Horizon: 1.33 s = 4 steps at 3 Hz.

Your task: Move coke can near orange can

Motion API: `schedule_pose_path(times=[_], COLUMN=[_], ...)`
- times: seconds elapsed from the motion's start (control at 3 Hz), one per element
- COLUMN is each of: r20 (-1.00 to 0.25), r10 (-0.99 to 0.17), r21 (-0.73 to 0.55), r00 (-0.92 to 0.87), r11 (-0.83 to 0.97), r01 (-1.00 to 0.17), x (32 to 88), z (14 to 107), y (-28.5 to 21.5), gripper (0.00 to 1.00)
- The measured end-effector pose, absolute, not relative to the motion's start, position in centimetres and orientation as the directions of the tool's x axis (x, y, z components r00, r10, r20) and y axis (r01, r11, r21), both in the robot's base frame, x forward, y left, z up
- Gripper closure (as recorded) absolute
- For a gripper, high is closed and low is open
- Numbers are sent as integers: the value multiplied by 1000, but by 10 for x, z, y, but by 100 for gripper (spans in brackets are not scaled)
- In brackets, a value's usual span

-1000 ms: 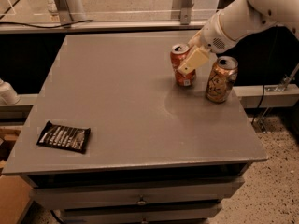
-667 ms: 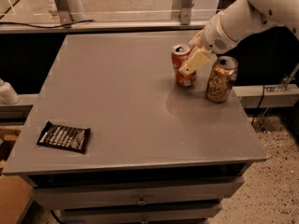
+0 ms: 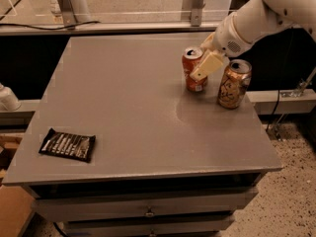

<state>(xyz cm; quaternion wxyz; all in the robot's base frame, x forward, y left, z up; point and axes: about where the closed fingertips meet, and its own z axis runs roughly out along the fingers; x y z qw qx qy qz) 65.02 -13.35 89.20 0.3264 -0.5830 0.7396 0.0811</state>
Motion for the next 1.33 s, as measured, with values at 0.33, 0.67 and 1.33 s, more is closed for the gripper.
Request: schedule_pose_path(times=[0.33, 0.67, 1.33], r20=[-570, -563, -554], r10=[-816, -821, -827], r21=[-263, -265, -266], r00=[-97, -94, -95], r11=[293, 287, 284], r01=[-919, -921, -921], x=[649, 647, 643], z=[894, 896, 898], y=[-134, -136, -140], gripper=[59, 36, 0])
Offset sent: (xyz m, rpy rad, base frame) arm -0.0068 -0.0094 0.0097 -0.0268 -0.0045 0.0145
